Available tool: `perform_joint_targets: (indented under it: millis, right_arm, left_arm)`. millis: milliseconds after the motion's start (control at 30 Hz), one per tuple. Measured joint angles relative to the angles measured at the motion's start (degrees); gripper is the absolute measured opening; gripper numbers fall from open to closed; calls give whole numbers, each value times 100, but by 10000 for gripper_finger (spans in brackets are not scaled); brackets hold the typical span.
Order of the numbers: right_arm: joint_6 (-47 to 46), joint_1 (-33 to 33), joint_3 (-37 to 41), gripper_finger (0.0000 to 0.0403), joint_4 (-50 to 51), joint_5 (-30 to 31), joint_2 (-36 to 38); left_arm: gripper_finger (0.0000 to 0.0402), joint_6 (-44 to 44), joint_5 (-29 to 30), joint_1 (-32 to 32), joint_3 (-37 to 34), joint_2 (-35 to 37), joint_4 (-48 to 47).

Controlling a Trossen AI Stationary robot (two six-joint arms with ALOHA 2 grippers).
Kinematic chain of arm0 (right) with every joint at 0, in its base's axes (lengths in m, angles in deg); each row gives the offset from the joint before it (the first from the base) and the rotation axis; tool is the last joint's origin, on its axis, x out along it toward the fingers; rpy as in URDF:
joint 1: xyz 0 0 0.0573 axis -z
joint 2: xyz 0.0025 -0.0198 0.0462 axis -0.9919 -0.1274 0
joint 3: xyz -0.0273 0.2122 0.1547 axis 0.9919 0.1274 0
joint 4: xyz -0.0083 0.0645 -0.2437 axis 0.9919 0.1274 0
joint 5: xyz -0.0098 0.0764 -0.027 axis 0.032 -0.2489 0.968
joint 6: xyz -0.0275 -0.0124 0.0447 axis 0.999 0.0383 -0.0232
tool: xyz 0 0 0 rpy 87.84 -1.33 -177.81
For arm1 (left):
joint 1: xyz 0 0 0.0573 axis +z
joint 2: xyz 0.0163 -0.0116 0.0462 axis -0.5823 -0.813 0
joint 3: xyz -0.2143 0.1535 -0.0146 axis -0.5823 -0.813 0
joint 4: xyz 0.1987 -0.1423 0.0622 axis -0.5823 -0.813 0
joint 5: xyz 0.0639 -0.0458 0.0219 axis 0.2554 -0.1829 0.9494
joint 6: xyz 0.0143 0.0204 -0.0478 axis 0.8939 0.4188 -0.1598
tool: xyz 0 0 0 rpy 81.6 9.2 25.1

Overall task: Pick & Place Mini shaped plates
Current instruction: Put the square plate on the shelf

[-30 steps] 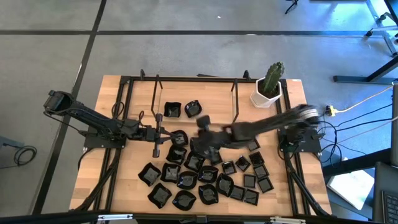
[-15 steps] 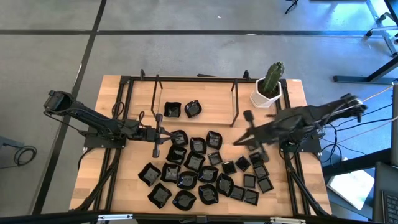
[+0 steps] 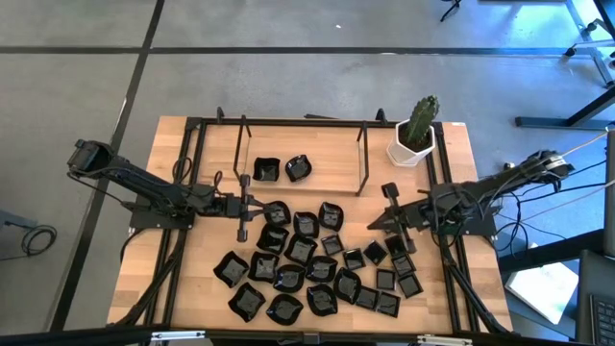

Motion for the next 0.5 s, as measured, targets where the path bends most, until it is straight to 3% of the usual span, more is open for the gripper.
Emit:
perform_joint_targets:
  millis: [267,500]
  right_arm:
    - [-90,0,-6,4,17,-945,4]
    - [-85,0,-14,8,45,-943,-170]
  left_arm:
    - [7,3,3,0,0,0,0]
    - [4,-98,0,0,0,0,0]
